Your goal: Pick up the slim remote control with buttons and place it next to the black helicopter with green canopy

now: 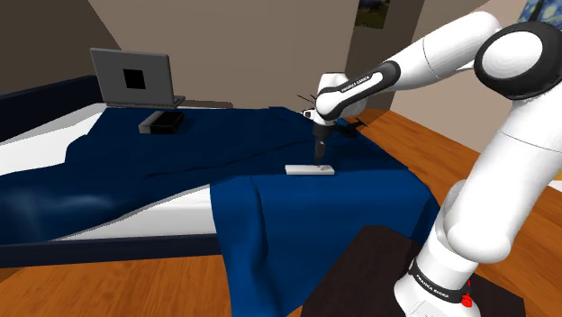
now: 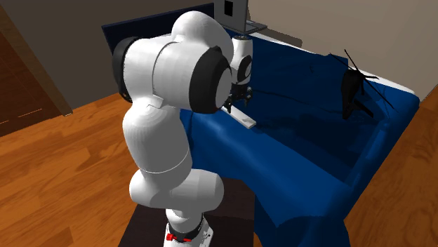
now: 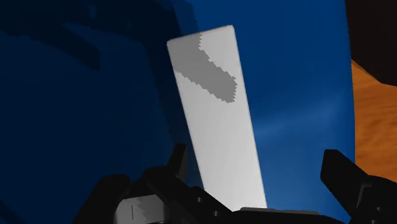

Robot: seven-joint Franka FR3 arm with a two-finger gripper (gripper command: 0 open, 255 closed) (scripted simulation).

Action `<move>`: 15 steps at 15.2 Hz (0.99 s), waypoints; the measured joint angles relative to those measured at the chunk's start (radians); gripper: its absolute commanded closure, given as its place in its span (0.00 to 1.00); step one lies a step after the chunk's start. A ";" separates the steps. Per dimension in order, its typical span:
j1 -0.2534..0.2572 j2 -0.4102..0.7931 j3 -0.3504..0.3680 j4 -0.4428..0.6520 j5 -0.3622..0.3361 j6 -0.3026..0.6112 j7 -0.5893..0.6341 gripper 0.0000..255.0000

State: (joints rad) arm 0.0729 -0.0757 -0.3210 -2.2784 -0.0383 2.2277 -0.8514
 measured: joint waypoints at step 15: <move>-0.002 0.166 -0.004 0.020 0.064 0.133 -0.104 0.00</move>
State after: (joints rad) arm 0.0711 0.0904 -0.3247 -2.2586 0.0254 2.3609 -0.9555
